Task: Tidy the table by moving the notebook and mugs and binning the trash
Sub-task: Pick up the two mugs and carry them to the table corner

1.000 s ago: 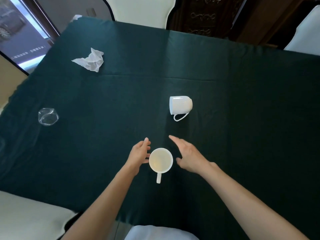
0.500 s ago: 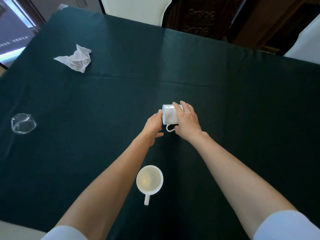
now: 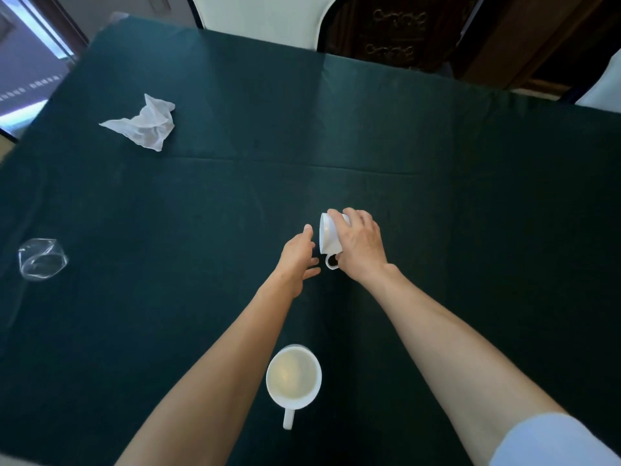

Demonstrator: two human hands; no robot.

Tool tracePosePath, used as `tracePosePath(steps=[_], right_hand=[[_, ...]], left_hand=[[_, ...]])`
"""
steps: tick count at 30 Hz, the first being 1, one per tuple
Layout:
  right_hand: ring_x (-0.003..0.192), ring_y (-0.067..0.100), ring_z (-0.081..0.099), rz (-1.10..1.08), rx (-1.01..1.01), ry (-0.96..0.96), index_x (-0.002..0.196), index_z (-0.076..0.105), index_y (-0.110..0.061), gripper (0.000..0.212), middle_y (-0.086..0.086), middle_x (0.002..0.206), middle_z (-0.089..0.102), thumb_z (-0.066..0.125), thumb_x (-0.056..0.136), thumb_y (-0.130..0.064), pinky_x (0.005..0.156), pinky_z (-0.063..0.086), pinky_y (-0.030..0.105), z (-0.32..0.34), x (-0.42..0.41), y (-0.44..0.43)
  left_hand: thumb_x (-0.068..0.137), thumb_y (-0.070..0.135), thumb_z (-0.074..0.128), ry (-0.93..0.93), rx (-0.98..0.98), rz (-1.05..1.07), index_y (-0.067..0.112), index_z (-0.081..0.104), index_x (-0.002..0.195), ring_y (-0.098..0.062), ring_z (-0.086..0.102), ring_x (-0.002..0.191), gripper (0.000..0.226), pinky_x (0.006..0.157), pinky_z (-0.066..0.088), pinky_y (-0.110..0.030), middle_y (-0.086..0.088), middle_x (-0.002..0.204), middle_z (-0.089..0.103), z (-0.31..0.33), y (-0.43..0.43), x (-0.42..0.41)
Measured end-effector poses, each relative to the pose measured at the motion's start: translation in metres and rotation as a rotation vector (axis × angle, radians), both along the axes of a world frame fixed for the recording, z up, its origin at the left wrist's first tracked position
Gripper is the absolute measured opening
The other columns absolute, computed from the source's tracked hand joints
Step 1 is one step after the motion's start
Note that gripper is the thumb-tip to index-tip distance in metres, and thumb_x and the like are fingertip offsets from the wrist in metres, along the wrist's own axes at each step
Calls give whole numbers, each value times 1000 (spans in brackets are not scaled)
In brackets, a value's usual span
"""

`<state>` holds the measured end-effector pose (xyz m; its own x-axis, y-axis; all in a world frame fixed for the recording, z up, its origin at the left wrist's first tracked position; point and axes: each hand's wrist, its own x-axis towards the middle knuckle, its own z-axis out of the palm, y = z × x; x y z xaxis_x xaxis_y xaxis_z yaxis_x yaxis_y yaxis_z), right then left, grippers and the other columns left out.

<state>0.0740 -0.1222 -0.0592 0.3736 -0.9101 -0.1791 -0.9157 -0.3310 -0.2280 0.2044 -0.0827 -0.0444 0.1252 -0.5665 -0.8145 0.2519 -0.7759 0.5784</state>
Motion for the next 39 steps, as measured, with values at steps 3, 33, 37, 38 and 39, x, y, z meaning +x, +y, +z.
tracePosePath(steps=[3, 33, 37, 38, 39], right_hand=[[126, 34, 48, -24, -10, -64, 146, 42, -17, 88, 7, 134, 54, 83, 68, -9, 104, 41, 42, 1, -8, -1], [104, 19, 63, -184, 224, -524, 125, 54, -26, 85, -6, 114, 67, 94, 53, -47, 88, 54, 36, 49, -98, 194], [108, 18, 59, -151, 261, -490, 127, 54, -27, 83, -3, 123, 52, 93, 56, -44, 92, 52, 35, 34, -91, 211], [107, 19, 59, -151, 275, -481, 128, 54, -28, 83, -3, 124, 49, 93, 56, -43, 92, 53, 36, 30, -90, 214], [108, 19, 59, -148, 284, -473, 129, 53, -29, 84, -3, 124, 48, 93, 56, -43, 92, 53, 36, 27, -90, 217]], left_hand=[[108, 49, 39, 24, -35, 21, 17, 43, 154, -27, 68, 113, 56, 103, 55, -43, -3, 132, 66, 4, 4, -2], [102, 21, 57, -191, -331, -80, 27, 58, 139, -8, 67, 116, 38, 91, 58, -35, 14, 130, 69, 60, 248, -84], [99, 11, 59, -161, -281, -74, 28, 55, 141, -4, 65, 115, 46, 90, 59, -34, 20, 134, 64, 52, 271, -83], [98, 10, 59, -152, -277, -80, 31, 55, 138, -3, 64, 115, 45, 88, 59, -33, 23, 132, 63, 51, 275, -83], [98, 9, 58, -143, -273, -91, 35, 56, 133, -1, 63, 114, 44, 87, 59, -32, 26, 129, 62, 52, 279, -83]])
